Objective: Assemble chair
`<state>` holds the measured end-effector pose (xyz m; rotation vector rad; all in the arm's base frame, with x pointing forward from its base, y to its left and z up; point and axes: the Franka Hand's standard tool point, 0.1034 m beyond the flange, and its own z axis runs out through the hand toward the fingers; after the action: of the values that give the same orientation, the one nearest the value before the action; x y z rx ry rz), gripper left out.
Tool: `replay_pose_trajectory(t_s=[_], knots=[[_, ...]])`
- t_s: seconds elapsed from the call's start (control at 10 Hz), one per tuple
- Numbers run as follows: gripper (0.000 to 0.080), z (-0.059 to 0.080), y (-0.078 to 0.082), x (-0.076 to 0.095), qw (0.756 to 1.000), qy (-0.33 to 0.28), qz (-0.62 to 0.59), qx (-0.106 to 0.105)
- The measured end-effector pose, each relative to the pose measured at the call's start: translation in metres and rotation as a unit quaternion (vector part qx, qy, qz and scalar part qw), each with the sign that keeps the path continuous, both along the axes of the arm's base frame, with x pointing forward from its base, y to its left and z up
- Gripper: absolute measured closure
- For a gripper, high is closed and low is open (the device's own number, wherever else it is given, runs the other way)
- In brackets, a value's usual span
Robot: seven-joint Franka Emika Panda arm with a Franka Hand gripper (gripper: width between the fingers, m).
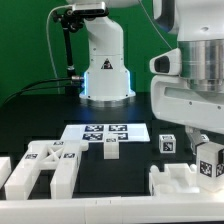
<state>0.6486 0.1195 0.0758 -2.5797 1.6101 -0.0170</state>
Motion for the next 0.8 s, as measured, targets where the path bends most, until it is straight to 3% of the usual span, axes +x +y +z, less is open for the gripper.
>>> replay_pose_trajectory(t_s=[0.1, 0.4, 0.5, 0.6, 0.7, 0.8], knots=[[0.0514, -0.0002, -0.0001, 0.0001, 0.999, 0.003, -0.048, 0.005], [0.0508, -0.0001, -0.0008, 0.0002, 1.0, 0.0, -0.006, 0.001], [0.0307, -0.0002, -0.0024, 0.0002, 0.997, -0.006, 0.081, -0.005], [0.0307, -0.0009, -0.0023, -0.0001, 0.981, -0.014, 0.195, -0.017], [0.0185, -0.0018, 0.0021, -0.0017, 0.96, -0.018, 0.279, -0.023], [0.016, -0.0022, 0.0059, -0.0035, 0.947, -0.018, 0.321, -0.025]])
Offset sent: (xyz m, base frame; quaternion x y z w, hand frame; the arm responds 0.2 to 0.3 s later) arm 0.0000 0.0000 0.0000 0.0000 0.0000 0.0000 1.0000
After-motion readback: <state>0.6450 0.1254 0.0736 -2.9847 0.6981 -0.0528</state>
